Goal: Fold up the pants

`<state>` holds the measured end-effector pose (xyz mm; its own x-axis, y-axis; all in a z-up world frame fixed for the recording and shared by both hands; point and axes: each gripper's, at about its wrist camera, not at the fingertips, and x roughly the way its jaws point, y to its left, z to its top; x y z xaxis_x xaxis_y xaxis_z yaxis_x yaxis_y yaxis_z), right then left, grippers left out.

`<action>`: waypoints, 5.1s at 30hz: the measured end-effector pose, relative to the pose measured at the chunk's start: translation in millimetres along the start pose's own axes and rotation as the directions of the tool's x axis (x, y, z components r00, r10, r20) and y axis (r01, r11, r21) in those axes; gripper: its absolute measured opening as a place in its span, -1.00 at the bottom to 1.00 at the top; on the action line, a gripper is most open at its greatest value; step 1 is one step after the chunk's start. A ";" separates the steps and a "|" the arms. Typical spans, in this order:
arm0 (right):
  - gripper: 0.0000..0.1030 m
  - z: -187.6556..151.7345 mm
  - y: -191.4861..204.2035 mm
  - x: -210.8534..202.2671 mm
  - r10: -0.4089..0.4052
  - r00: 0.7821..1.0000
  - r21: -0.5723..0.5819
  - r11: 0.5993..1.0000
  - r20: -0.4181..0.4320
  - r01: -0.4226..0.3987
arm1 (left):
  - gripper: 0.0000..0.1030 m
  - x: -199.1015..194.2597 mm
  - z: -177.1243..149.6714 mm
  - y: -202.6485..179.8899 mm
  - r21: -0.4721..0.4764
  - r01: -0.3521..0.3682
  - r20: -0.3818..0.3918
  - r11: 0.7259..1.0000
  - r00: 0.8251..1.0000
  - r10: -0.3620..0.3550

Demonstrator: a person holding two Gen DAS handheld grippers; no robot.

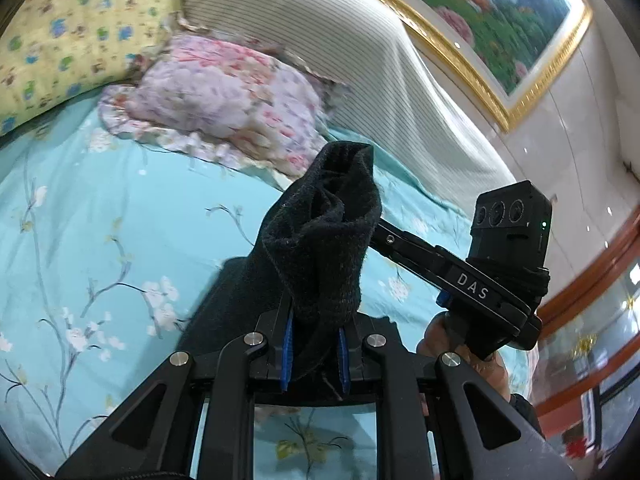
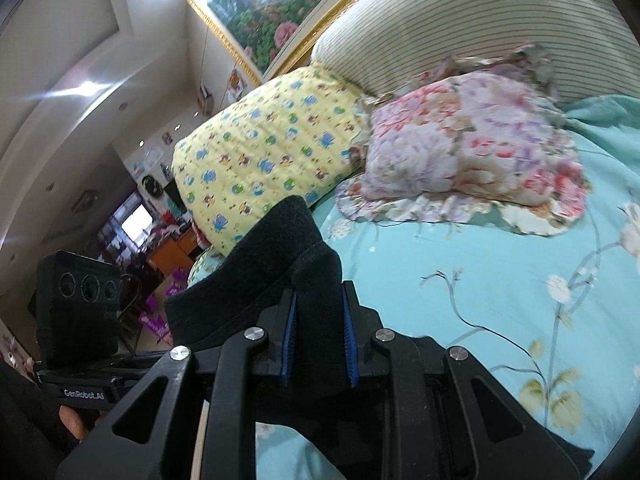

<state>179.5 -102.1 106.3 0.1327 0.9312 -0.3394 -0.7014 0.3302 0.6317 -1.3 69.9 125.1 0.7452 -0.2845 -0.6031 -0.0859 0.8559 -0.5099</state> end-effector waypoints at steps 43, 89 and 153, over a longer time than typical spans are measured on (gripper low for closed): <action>-0.59 -123.7 -116.9 -136.9 -0.299 0.945 0.375 0.898 0.134 0.231 | -0.38 134.3 -88.5 -109.4 0.325 0.103 -0.277 0.940 0.961 -0.009; 0.88 -132.3 -55.8 -136.5 -0.485 0.872 0.408 0.810 0.061 0.421 | 0.44 71.1 -42.1 3.8 0.054 0.031 -0.161 0.998 0.987 -0.021; -0.02 -157.7 -81.0 -111.4 -0.440 0.898 0.461 0.798 0.008 0.387 | -0.27 133.0 -34.6 26.0 0.011 0.004 -0.263 1.000 0.965 -0.001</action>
<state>111.1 -256.9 -16.9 0.4333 0.6922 -0.5772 -0.1854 0.6952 0.6945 72.7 39.3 10.4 0.5456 -0.3889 -0.7424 -0.0753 0.8595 -0.5056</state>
